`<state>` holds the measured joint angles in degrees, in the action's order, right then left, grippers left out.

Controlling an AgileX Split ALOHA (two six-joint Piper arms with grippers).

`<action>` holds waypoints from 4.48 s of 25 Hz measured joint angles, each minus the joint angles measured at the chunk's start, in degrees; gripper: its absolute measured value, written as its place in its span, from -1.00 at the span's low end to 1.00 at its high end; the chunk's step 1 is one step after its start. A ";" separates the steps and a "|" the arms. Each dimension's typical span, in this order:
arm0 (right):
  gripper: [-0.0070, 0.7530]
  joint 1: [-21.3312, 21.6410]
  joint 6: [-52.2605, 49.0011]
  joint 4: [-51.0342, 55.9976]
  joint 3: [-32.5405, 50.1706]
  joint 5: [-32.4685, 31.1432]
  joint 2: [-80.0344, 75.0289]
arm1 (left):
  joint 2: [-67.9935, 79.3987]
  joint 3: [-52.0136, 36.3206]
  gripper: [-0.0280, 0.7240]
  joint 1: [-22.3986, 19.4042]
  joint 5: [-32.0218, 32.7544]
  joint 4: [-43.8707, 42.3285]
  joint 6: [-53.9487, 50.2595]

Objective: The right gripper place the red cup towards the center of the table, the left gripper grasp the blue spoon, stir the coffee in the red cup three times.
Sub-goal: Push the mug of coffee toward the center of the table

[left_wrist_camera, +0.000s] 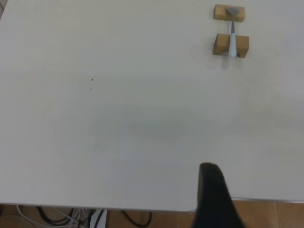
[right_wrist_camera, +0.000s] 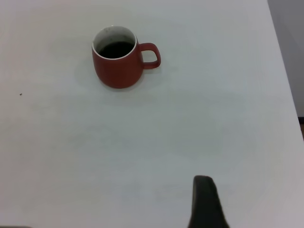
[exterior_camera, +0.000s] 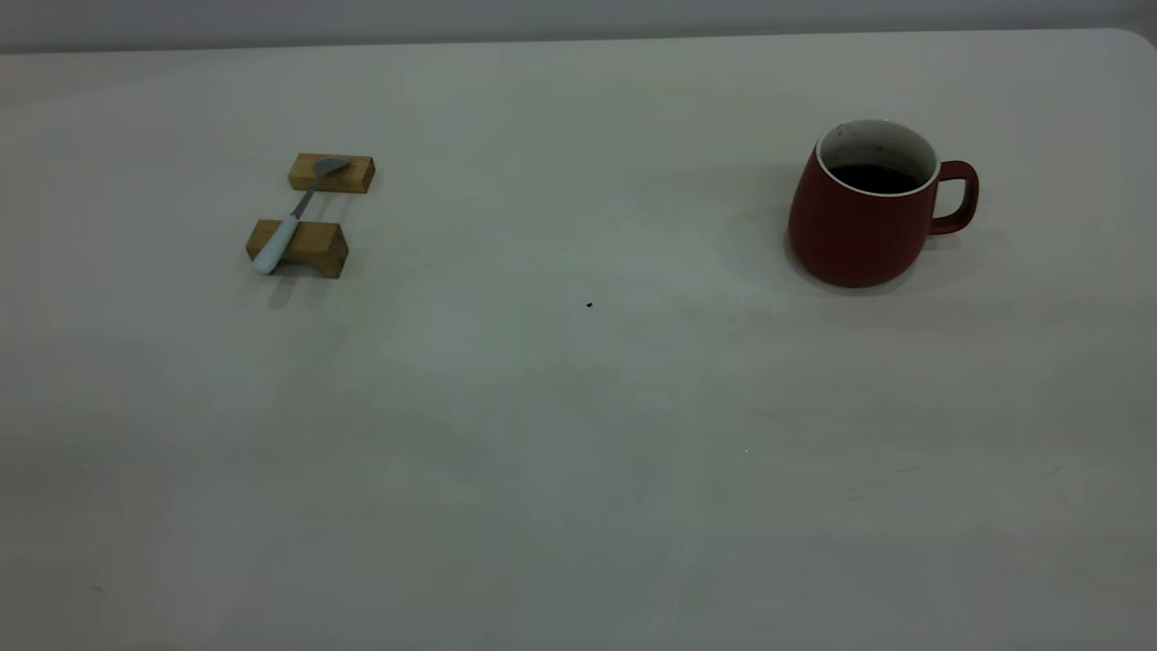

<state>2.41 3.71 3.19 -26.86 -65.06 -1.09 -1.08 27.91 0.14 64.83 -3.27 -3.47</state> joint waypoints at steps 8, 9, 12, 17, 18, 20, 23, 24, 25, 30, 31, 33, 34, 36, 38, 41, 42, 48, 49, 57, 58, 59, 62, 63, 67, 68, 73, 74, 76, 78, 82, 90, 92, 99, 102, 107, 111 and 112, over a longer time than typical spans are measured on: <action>0.45 0.00 0.00 0.00 0.00 0.00 0.00 | 0.00 0.00 0.48 0.00 0.00 0.00 0.00; 0.45 0.00 0.00 0.00 0.00 0.00 0.00 | 0.00 0.00 0.48 0.00 0.00 0.00 0.00; 0.45 0.00 0.00 0.00 0.00 0.00 0.00 | 0.00 0.00 0.48 0.00 0.00 0.00 0.00; 0.45 0.00 0.00 0.00 0.00 0.00 0.00 | 0.00 0.00 0.48 0.00 0.00 0.00 0.00; 0.45 0.00 0.00 0.00 0.00 0.00 0.00 | 0.00 0.00 0.48 0.00 0.00 0.00 0.00; 0.45 0.00 0.00 0.00 0.00 0.00 0.00 | 0.00 0.00 0.48 0.00 0.00 0.00 0.00; 0.45 0.00 0.00 0.00 0.00 0.00 0.00 | 0.00 0.00 0.48 0.00 0.00 0.00 0.00; 0.45 0.00 0.00 0.00 0.00 0.00 0.00 | 0.00 0.00 0.48 0.00 0.00 0.00 0.00; 0.45 0.00 0.00 0.00 0.00 0.00 0.00 | 0.00 0.00 0.48 0.00 0.00 0.00 0.00; 0.45 0.00 0.00 0.00 0.00 0.00 0.00 | 0.00 0.00 0.48 0.00 0.00 0.00 0.00; 0.45 0.00 0.00 0.00 0.00 0.00 0.00 | 0.00 0.00 0.48 0.00 0.00 0.00 0.00; 0.45 0.00 -0.18 0.00 0.00 0.00 0.00 | 0.00 0.00 0.48 0.00 0.00 0.00 0.00; 0.45 0.00 -0.20 0.11 0.00 0.00 0.00 | 0.00 0.00 0.48 0.00 0.00 0.00 0.00; 0.45 0.00 -0.20 0.22 -0.06 0.05 0.00 | 0.00 0.00 0.48 0.00 0.00 0.00 0.00; 0.46 0.00 -0.03 0.22 -0.39 0.58 -1.32 | 0.00 0.00 0.48 0.00 0.00 0.00 0.00; 0.57 0.00 1.03 0.17 -2.36 2.76 -7.99 | 0.00 0.00 0.48 0.00 0.00 0.00 0.00; 0.62 0.00 1.33 0.09 -3.10 3.76 -10.78 | 0.00 0.00 0.48 0.00 0.00 0.00 0.00; 0.83 0.00 4.80 -1.91 -9.63 10.70 -36.18 | 0.00 0.00 0.48 0.00 0.00 0.00 0.00; 0.83 0.00 5.97 -2.23 -10.78 12.07 -39.96 | 0.00 0.00 0.48 0.00 0.00 0.00 0.00; 0.83 0.00 25.42 0.08 -22.15 22.10 -70.25 | 0.00 0.00 0.48 0.00 0.00 0.00 0.00; 0.83 0.00 28.78 2.29 -23.13 23.71 -73.54 | 0.00 0.00 0.48 0.00 0.00 0.00 0.00; 0.83 0.00 32.30 4.10 -23.72 25.03 -75.70 | 0.00 0.00 0.48 0.00 0.00 0.00 0.00; 0.82 -0.08 40.86 10.28 -25.41 27.61 -82.44 | 0.00 0.00 0.48 0.00 0.00 0.00 0.00; 0.82 -0.19 43.14 11.67 -25.88 28.11 -84.70 | 0.00 0.00 0.48 0.00 0.00 0.00 0.00; 0.82 -1.98 47.74 12.66 -29.38 28.82 -93.18 | 0.00 0.00 0.48 0.00 0.00 0.00 0.00; 0.81 -2.45 48.44 12.59 -30.44 28.89 -95.00 | 0.00 0.00 0.48 0.00 0.00 0.00 0.00; 0.81 -3.72 51.01 9.98 -37.28 29.25 -105.15 | 0.00 0.00 0.48 0.00 0.00 0.00 0.00; 0.81 -3.72 51.24 9.41 -38.60 29.24 -107.09 | 0.00 0.00 0.48 0.00 0.00 0.00 0.00; 0.81 -3.72 52.19 7.75 -41.09 29.37 -110.74 | 0.00 0.00 0.48 0.00 0.00 0.00 0.00; 0.81 -3.72 52.99 6.50 -43.10 29.42 -113.52 | 0.00 0.00 0.48 0.00 0.00 0.00 0.00; 0.80 -3.72 55.75 3.92 -47.49 29.54 -119.22 | 0.00 0.00 0.48 0.00 0.00 0.00 0.00; 0.79 -3.72 65.01 3.14 -54.25 30.56 -127.26 | 0.00 0.00 0.48 0.00 0.00 0.00 0.00; 0.79 -3.72 67.91 3.14 -55.54 30.86 -128.54 | 0.00 0.00 0.48 0.00 0.00 0.00 0.00; 0.78 -5.88 79.21 3.64 -57.46 32.25 -130.95 | 0.00 0.00 0.48 0.00 0.00 0.00 0.00; 0.77 -6.86 82.52 4.81 -57.64 32.73 -131.00 | 0.00 0.00 0.48 0.00 0.00 0.00 0.00; 0.73 -7.88 86.18 6.58 -57.68 33.11 -131.05 | 0.00 0.00 0.48 0.00 0.00 0.00 0.00; 0.71 -8.29 87.01 6.78 -57.75 33.53 -131.80 | 0.00 0.00 0.48 0.00 0.00 0.00 0.00; 0.70 -8.53 87.01 7.02 -57.75 33.87 -132.21 | 0.00 0.00 0.48 0.00 0.00 0.00 0.00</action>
<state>-6.12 90.73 10.22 -84.61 -31.19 -133.30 -1.08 27.91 0.14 64.83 -3.27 -3.47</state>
